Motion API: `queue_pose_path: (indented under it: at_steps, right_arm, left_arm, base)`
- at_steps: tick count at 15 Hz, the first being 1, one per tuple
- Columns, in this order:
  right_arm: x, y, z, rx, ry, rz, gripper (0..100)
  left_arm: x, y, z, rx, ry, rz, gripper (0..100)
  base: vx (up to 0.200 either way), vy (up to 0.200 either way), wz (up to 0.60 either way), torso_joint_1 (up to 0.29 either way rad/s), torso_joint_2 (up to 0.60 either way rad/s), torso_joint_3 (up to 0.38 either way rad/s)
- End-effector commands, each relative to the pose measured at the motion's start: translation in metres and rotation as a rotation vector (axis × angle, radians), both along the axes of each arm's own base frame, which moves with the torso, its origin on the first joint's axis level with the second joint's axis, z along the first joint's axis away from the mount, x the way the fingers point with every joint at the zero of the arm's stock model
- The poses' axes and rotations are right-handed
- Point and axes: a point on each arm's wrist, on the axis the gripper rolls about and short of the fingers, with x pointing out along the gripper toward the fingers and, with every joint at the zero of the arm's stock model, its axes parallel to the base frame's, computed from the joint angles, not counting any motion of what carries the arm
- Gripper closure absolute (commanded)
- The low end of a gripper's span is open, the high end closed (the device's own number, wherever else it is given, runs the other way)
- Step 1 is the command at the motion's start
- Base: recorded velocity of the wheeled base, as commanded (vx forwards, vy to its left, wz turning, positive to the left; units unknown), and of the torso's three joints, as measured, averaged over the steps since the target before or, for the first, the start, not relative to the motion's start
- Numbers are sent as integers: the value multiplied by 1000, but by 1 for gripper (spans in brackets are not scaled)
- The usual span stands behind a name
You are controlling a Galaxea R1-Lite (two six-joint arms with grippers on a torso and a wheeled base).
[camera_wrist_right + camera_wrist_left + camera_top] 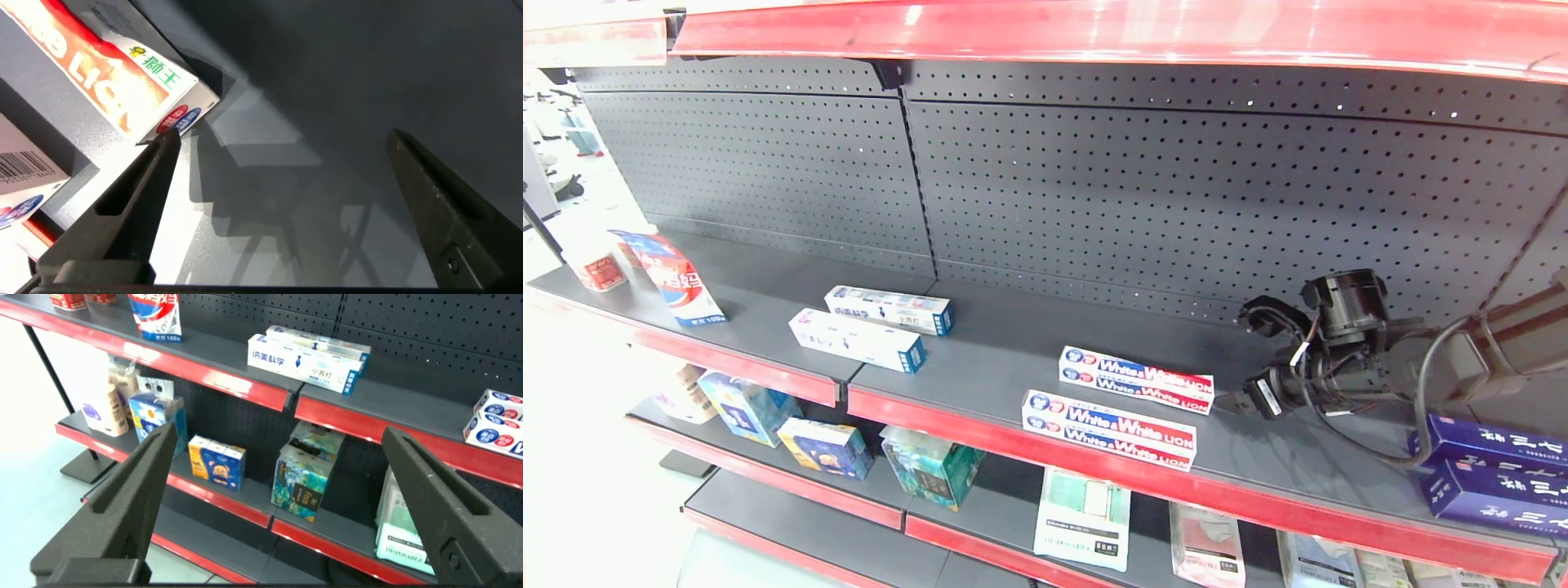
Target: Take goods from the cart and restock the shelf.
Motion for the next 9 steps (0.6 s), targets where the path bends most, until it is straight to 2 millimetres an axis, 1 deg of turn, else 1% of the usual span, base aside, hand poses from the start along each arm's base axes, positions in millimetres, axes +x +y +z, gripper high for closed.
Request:
queue_pose_path:
  at_steps: [1, 6, 9]
  right_arm:
    - [-1, 2, 0, 0, -1, 8, 0]
    - [-2, 6, 1, 0, -2, 20, 0]
    - [-2, 4, 2, 0, -6, 15, 0]
  left_arm:
    - [0, 0, 0, 0, 0, 1, 0]
    - [0, 0, 0, -2, 0, 0, 0]
    - [0, 0, 0, 0, 0, 1, 0]
  base:
    - [0, 0, 0, 0, 0, 0]
    - [0, 0, 0, 0, 0, 0]
    - [0, 0, 0, 0, 0, 0]
